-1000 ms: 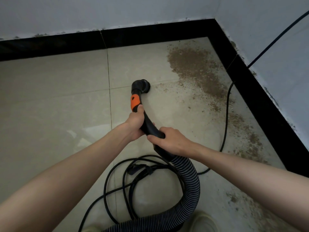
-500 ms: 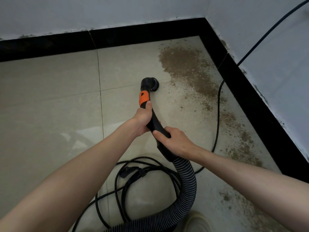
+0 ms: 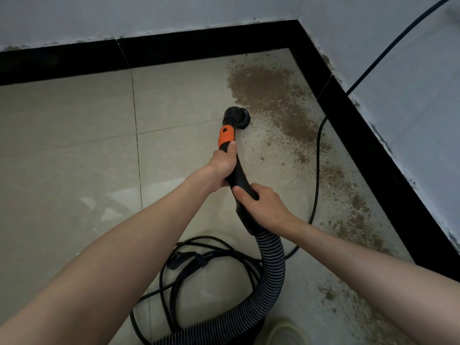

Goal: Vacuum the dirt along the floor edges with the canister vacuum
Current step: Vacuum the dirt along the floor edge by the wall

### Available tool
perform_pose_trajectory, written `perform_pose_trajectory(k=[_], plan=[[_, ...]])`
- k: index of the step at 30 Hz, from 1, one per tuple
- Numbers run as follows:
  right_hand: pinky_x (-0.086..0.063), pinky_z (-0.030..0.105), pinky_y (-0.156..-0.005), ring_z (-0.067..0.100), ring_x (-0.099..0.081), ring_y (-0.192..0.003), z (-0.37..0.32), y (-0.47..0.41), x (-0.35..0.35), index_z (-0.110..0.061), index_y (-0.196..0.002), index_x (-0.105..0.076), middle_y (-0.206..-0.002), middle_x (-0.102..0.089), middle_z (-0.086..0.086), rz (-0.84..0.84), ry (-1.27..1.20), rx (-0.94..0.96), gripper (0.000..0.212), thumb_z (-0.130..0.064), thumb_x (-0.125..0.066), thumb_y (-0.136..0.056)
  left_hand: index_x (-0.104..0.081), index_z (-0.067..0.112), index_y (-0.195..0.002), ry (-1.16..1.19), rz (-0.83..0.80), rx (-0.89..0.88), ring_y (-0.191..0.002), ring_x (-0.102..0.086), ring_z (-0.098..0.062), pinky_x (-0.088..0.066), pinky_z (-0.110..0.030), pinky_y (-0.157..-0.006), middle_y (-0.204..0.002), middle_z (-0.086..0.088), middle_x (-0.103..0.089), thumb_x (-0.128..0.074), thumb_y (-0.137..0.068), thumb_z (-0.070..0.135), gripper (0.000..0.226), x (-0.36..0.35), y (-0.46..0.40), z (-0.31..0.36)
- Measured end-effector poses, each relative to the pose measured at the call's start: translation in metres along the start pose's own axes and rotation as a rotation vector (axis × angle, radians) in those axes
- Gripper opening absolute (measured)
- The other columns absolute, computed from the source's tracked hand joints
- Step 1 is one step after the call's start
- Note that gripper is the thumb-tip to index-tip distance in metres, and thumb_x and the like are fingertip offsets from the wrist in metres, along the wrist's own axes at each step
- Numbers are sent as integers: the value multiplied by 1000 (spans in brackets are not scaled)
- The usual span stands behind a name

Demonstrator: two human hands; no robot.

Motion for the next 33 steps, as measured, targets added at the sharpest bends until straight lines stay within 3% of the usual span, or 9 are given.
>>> perform_pose_trajectory(k=[4,10,15,23,30,33], plan=[[-39,18,-54,8,-59,-65,1,0,0,-23,-77,-54,-75,-62,-5,4,-16,6,33,-50,-53,-95,-34,1,-134,-21,15,-4,-104,-61,-34,-54,-43,-83,-120,-20,-56,-30,-102,47,57,-1,-2,0],[-52,33,-65,20,-66,-71,-2,15,-8,-19,-79,-56,-79,-68,4,-79,16,42,35,-50,-54,-94,-35,4,-126,112,66,-1,-68,-61,-26,-55,-39,-68,-86,-12,-55,-33,-102,44,47,10,10,-23],[-43,23,-56,13,-60,-64,-4,28,-16,-23,-75,-53,-73,-63,-2,-110,91,53,35,-53,-54,-93,-36,1,-124,147,105,-12,-63,-61,-24,-50,-33,-55,-84,-12,-55,-33,-102,43,48,22,24,-40],[-41,20,-53,10,-59,-59,0,44,-9,-21,-76,-56,-72,-63,-3,-46,43,-20,36,-53,-53,-93,-37,3,-114,97,20,4,-64,-59,-25,-54,-37,-64,-82,-11,-53,-33,-102,42,41,4,36,-31],[-39,17,-50,8,-57,-56,7,66,-7,-21,-76,-56,-70,-63,-3,-26,2,-75,37,-55,-52,-92,-39,1,-117,17,8,13,-61,-60,-23,-52,-32,-55,-83,-12,-55,-31,-102,43,45,-8,49,-39],[-34,12,-44,5,-53,-52,10,77,-9,-22,-72,-53,-66,-58,-5,-23,8,-80,37,-53,-53,-92,-41,0,-116,13,23,4,-62,-60,-25,-56,-37,-64,-78,-12,-55,-32,-102,43,46,-10,55,-48]])
Point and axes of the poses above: each hand's wrist, its own y-axis away from the middle knuckle, its own x-axis out of the back of the hand, z = x × y, the point moved 3 cm from there along -y, towards the middle knuckle
